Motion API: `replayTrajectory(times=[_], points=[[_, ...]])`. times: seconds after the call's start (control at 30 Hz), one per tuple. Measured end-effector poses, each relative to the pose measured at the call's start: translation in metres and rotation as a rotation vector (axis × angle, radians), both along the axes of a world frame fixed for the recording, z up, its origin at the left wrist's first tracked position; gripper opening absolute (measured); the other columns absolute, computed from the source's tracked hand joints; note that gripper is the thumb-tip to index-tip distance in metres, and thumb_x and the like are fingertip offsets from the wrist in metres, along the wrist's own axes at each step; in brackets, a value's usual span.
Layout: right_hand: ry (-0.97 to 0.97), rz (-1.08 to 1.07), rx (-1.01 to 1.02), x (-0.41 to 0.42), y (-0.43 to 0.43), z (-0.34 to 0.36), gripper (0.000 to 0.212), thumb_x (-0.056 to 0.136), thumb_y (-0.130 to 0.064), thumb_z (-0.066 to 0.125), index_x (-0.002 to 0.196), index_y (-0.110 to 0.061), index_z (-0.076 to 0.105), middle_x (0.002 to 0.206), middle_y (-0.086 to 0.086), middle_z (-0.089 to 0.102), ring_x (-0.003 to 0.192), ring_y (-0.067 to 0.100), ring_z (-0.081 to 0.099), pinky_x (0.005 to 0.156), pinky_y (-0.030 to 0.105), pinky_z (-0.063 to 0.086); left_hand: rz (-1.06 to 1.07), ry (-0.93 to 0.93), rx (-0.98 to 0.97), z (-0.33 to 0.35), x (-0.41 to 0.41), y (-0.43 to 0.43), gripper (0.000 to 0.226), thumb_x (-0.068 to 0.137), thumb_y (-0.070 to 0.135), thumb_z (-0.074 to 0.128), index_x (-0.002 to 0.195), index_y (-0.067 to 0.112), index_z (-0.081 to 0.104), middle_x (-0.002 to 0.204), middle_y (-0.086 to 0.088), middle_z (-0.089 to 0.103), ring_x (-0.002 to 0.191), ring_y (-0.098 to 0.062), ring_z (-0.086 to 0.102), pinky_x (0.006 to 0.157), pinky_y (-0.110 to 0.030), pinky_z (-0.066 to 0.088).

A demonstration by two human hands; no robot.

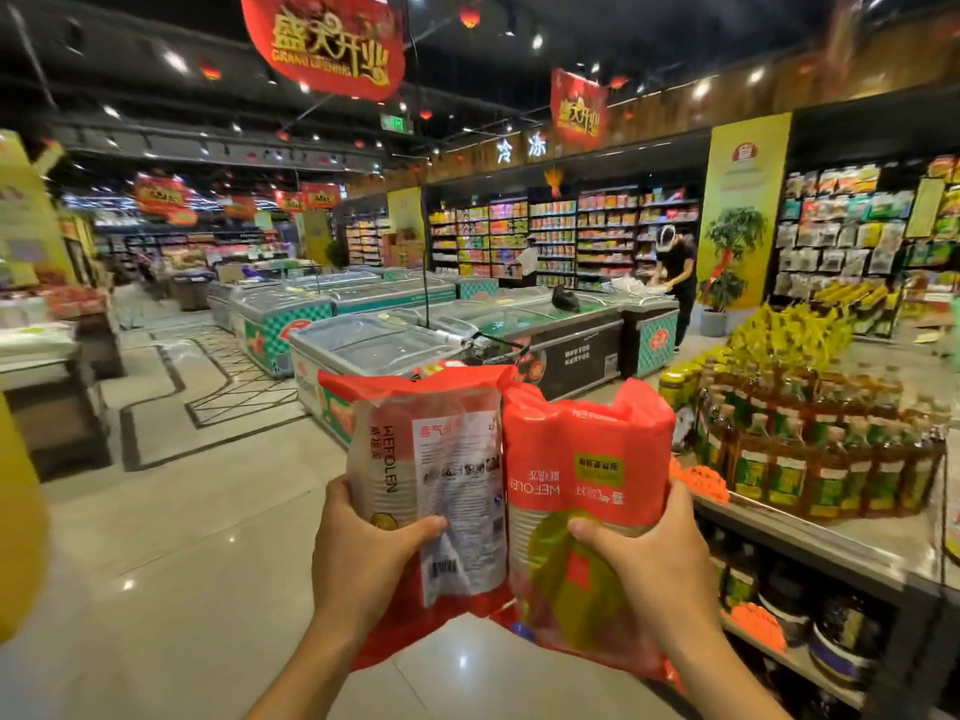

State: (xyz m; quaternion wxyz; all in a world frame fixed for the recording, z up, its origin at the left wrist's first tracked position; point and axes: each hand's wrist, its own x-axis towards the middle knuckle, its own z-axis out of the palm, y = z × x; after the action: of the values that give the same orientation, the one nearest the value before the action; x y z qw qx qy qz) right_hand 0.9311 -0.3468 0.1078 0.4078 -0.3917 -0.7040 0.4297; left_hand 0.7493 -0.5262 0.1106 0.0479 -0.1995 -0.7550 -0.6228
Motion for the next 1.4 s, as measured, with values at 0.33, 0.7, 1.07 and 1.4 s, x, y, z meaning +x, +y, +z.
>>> replayTrajectory(times=[0.33,0.7,1.07,1.4], points=[[0.019,0.109,0.035,-0.074,0.128,0.011,0.070,0.060,-0.050,0.093,0.110,-0.035,0.046,0.104,-0.016,0.064,0.093,0.015,0.063,0.073,0.037,0.048,0.087,0.019,-0.013,0.008,-0.057,0.111,0.085,0.057,0.031,0.101,0.123,0.030,0.047,0.115,0.009,0.066,0.103,-0.017,0.068,0.089,-0.049,0.061],[-0.016,0.134,0.029,-0.180,0.210,-0.006,0.073,0.057,-0.053,0.092,0.111,-0.035,0.046,0.101,-0.020,0.062,0.089,0.014,0.061,0.070,0.035,0.045,0.128,-0.004,-0.032,-0.009,-0.153,0.184,0.082,0.059,0.027,0.101,0.120,0.030,0.046,0.114,0.009,0.066,0.103,-0.019,0.068,0.088,-0.051,0.061],[-0.102,0.113,0.060,-0.343,0.301,-0.016,0.079,0.056,-0.058,0.090,0.115,-0.040,0.042,0.107,-0.016,0.064,0.095,0.017,0.065,0.083,0.045,0.056,0.100,-0.071,-0.005,-0.037,-0.319,0.280,0.079,0.060,0.026,0.100,0.119,0.028,0.048,0.114,0.009,0.066,0.103,-0.019,0.068,0.088,-0.051,0.061],[-0.088,0.118,0.016,-0.450,0.363,-0.022,0.080,0.062,-0.053,0.092,0.119,-0.041,0.037,0.113,-0.011,0.063,0.099,0.019,0.065,0.090,0.049,0.056,0.103,-0.042,-0.055,-0.041,-0.432,0.348,0.081,0.060,0.031,0.100,0.122,0.028,0.047,0.116,0.009,0.065,0.103,-0.018,0.068,0.086,-0.048,0.062]])
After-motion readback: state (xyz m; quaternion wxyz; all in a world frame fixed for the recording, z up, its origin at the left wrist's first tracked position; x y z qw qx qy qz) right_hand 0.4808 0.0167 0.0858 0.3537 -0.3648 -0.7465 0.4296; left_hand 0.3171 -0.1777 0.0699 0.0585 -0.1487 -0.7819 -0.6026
